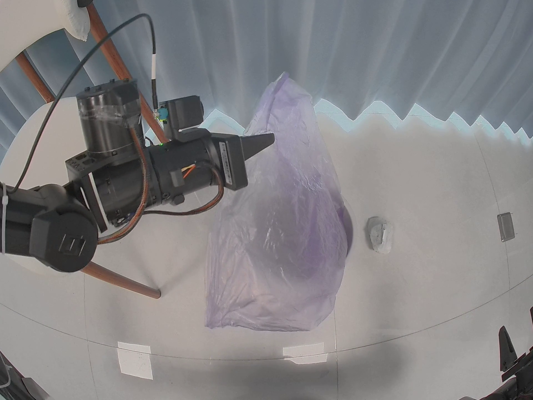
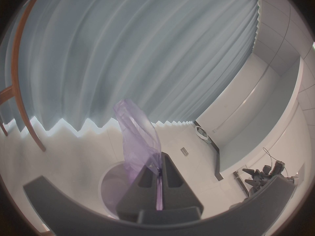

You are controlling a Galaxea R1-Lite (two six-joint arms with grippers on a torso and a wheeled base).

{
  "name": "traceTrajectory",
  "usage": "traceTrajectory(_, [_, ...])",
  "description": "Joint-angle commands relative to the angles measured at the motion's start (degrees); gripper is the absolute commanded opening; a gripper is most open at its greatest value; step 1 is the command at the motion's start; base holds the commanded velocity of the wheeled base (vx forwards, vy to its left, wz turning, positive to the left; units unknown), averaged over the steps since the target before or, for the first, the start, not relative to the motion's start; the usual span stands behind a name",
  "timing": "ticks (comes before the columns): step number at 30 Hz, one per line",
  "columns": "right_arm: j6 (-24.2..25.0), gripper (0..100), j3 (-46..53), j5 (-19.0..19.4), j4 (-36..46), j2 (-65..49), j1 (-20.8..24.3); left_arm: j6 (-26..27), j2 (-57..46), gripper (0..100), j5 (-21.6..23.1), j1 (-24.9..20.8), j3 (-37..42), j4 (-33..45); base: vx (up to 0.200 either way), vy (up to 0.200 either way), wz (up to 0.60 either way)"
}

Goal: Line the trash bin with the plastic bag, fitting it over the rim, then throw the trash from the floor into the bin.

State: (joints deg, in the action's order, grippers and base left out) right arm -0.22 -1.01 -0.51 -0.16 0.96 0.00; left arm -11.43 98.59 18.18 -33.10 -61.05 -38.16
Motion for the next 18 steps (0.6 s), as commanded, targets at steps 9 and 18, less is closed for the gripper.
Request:
traceTrajectory(9, [-0.04,100,1.01,-0.02,-0.02,-0.96,0.00,5.02,7.94,0,-8.77,1.28,-15.94,10.65,0.000,0.000,0.00])
traceTrajectory(18, [-0.04,100,1.01,-0.02,-0.02,-0.96,0.00,5.37,7.85,0,-11.41,-1.09,-12.16,9.68,0.044,0.000,0.00])
